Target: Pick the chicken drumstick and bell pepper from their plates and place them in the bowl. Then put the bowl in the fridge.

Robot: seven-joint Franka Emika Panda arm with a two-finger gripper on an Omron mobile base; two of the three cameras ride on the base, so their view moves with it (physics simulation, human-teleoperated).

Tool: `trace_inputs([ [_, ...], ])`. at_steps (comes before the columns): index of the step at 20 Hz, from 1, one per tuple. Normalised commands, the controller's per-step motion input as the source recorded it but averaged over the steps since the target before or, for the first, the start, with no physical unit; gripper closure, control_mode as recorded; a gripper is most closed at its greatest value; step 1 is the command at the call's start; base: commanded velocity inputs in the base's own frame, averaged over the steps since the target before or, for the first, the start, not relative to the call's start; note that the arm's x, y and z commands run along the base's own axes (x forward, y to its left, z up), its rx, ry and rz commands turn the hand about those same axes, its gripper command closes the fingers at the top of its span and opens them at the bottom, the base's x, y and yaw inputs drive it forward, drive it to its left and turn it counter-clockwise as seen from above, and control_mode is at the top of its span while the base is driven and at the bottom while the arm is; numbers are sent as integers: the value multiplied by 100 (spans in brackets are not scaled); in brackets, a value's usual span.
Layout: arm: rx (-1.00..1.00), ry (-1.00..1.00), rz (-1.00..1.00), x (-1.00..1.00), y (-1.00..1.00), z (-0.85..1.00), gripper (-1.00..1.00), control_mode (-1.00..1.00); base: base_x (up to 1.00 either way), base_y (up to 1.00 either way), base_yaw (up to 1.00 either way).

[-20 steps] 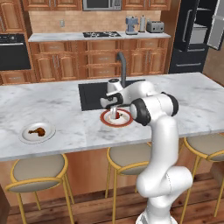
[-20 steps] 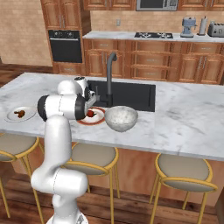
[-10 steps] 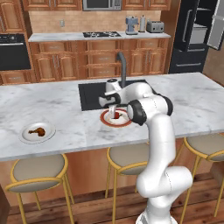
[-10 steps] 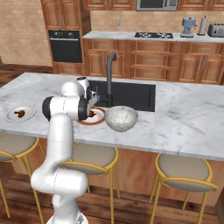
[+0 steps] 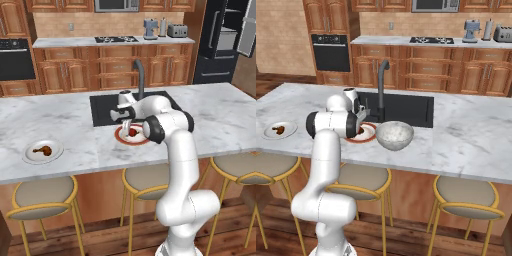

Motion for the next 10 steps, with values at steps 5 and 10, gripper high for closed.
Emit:
trace_inputs([
  [5,-1,0,0,0,-10,-15,-100,-100,0,0,0],
  [10,-2,0,0,0,-17,-12,-100,-100,0,0,0],
])
